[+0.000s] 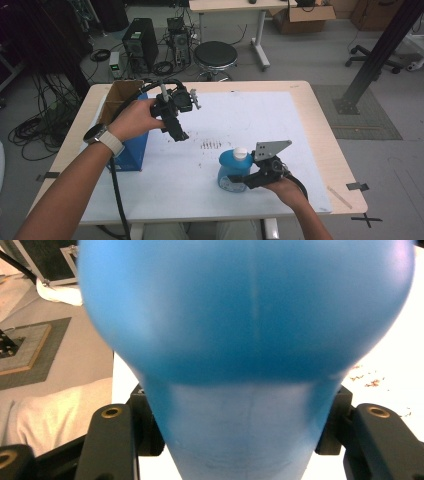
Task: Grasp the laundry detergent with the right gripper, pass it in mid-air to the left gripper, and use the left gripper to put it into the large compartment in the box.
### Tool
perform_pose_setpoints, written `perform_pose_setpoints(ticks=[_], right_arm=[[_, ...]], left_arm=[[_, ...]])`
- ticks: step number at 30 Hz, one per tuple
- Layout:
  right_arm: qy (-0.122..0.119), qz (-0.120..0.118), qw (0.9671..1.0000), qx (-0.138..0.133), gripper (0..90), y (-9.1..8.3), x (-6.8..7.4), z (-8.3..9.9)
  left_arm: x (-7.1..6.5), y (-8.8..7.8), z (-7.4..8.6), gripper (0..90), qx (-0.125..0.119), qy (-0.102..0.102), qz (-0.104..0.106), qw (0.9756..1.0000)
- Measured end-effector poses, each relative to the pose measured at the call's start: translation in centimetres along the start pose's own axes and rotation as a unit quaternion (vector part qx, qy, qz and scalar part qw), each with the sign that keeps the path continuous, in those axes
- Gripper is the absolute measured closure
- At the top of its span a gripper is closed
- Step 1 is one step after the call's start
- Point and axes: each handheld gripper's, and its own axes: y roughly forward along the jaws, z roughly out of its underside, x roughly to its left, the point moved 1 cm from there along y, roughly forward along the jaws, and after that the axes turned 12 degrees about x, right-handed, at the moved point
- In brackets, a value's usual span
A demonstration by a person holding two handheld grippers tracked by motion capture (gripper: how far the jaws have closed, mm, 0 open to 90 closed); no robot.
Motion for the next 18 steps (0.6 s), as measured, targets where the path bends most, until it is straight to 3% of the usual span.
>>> perform_pose_setpoints(ticks=[8,18], right_arm=[[-0.016,0.022,0.9996,0.005,43.8,-0.29,0.32,-0.29],[-0.015,0.02,0.9997,0.005,44.3,-0.48,0.17,-0.55]], left_arm=[[-0.03,-0.09,0.0,4.8,0.001,0.001,0.0,1.0],[-0.25,-0.36,0.07,4.8,-0.006,0.002,-0.002,1.0]])
